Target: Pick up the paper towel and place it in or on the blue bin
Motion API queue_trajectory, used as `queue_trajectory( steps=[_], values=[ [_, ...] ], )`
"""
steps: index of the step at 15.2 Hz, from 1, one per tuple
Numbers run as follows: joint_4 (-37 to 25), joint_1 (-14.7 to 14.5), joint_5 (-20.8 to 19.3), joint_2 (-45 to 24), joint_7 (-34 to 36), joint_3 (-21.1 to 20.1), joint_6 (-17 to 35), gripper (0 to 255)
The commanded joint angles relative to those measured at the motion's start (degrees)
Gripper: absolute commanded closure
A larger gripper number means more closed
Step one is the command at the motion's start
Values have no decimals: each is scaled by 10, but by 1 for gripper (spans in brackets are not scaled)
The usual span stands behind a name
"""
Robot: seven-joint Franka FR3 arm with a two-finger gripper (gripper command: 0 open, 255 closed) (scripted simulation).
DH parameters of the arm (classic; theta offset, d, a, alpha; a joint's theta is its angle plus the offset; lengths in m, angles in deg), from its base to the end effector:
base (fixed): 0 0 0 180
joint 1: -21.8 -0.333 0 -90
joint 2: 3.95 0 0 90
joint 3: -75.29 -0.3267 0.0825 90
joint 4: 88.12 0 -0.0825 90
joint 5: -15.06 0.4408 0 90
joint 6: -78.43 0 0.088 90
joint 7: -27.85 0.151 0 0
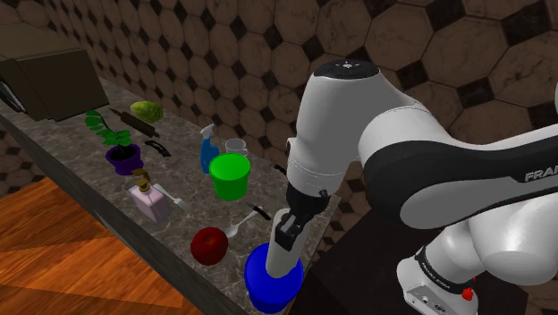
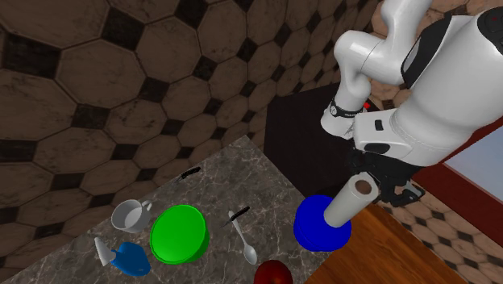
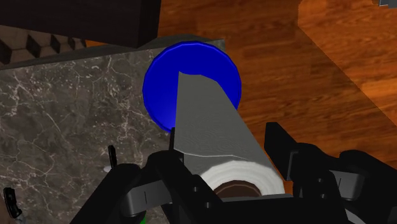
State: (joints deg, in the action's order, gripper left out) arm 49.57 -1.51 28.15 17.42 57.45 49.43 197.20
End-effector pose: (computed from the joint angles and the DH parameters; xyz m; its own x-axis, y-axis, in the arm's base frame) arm 0.3075 0.3786 0.3802 0.9787 0.2050 -0.0080 0.2044 -0.9779 -0.0438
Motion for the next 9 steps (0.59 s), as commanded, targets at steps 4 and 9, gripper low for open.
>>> queue_trajectory(
  steps=[4, 9],
  values=[
    [26, 1, 0, -18, 1, -7, 44, 255],
    [42, 1, -1, -32, 2, -13, 73, 255]
  ],
)
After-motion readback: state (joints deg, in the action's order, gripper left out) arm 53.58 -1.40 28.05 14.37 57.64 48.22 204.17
